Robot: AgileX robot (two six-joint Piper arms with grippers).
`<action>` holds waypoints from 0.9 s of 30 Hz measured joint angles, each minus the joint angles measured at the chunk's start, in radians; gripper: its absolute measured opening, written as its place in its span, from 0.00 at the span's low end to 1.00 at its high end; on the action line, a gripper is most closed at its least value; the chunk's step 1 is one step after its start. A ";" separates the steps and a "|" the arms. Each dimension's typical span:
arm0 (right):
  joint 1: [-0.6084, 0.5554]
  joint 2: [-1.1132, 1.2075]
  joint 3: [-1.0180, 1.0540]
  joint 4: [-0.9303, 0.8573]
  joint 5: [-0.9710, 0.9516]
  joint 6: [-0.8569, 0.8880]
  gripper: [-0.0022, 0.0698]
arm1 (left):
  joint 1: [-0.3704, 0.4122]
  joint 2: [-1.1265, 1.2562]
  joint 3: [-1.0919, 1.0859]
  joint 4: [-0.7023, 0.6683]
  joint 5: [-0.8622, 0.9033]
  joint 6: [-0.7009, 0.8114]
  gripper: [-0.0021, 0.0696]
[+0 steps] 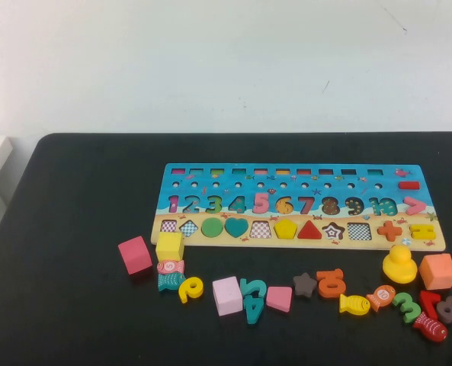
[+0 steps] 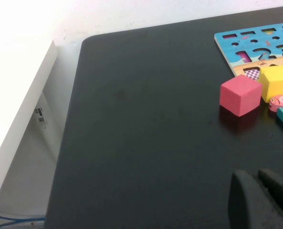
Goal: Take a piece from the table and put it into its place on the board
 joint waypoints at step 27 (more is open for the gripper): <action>0.000 -0.821 0.821 0.004 -0.035 -0.167 0.06 | 0.000 0.000 0.000 0.000 0.000 0.006 0.03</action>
